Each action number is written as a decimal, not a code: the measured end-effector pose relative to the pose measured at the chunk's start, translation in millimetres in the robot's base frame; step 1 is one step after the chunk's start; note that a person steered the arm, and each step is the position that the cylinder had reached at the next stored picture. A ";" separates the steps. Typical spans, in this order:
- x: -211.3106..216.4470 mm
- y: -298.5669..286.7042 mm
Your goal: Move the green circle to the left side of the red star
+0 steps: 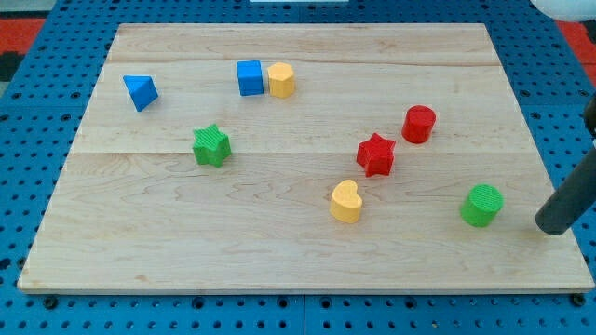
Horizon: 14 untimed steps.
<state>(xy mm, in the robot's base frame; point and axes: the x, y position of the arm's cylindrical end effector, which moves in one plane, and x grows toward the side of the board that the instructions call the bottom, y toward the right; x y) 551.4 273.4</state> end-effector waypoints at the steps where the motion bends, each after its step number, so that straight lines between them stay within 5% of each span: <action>1: 0.0 7.1; 5: 0.0 11.2; 7: -11.0 -22.9; 11: -30.4 -182.9; 14: -69.9 -186.5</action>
<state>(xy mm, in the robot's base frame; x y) 481.5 86.9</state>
